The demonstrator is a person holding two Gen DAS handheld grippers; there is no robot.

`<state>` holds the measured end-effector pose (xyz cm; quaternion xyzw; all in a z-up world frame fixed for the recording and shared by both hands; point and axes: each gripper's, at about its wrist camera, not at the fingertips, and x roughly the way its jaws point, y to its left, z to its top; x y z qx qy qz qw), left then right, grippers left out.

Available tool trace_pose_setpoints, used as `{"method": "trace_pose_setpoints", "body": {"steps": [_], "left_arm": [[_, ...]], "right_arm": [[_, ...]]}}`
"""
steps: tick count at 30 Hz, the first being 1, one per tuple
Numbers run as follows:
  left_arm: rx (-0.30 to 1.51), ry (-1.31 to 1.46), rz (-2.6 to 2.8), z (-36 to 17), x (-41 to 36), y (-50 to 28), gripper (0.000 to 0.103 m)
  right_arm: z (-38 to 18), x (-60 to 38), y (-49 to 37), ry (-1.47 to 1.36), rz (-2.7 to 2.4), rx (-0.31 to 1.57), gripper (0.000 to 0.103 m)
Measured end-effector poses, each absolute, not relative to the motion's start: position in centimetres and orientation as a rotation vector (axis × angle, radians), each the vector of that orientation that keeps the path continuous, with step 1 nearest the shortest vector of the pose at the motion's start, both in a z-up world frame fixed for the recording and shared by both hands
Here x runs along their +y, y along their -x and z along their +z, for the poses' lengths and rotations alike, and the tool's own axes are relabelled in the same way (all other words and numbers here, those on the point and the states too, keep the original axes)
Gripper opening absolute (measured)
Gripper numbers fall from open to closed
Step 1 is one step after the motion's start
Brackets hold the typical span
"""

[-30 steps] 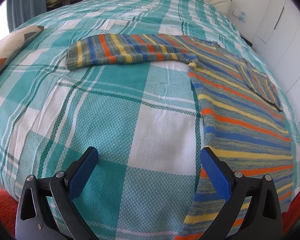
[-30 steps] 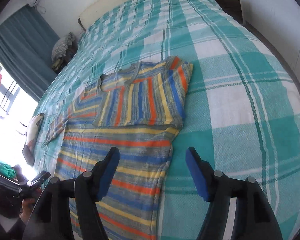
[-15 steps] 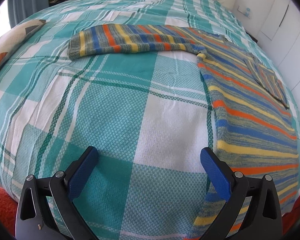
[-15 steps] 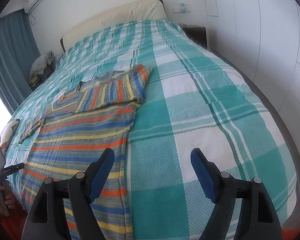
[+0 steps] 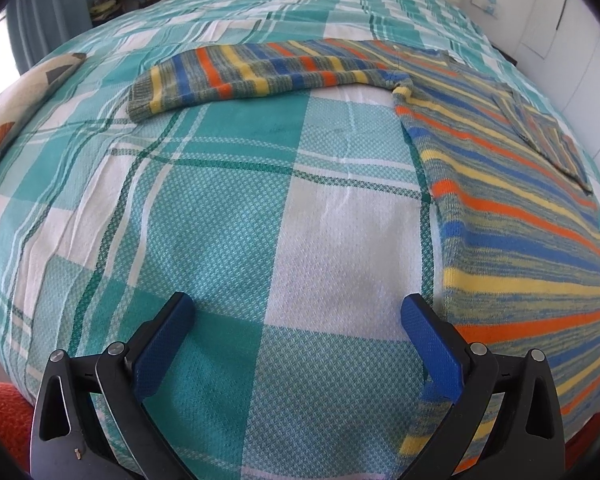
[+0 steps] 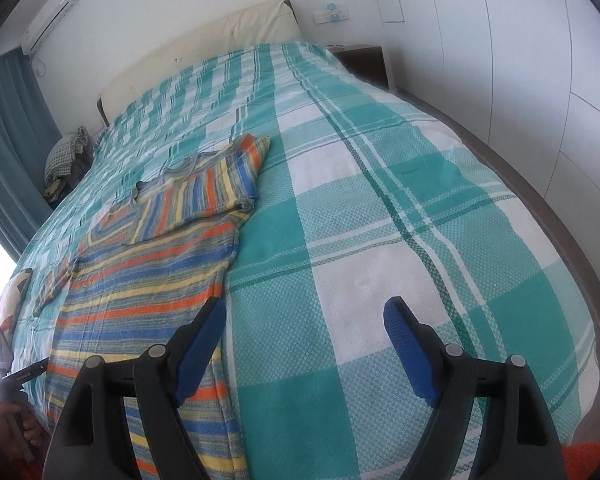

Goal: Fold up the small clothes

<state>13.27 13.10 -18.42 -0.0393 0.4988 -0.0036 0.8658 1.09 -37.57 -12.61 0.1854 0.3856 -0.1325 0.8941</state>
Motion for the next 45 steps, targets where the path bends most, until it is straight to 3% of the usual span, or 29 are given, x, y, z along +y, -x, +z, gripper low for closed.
{"method": "trace_pose_setpoints", "body": {"steps": [37,40,45], "left_arm": [[1.049,0.084,-0.009,-18.4,13.0,-13.3,0.103],[1.046,0.17,-0.035,-17.4,14.0,-13.2,0.102],[0.894,0.473,-0.057,-13.1,20.0,-14.2,0.102]], "right_arm": [[-12.9,-36.6,-1.3,-0.356,-0.244,0.814,0.081],[-12.9,-36.7,-1.3,-0.358,-0.245,0.814,0.081],[-12.8,-36.9,-1.2,-0.371,-0.245,0.807,0.081]]}}
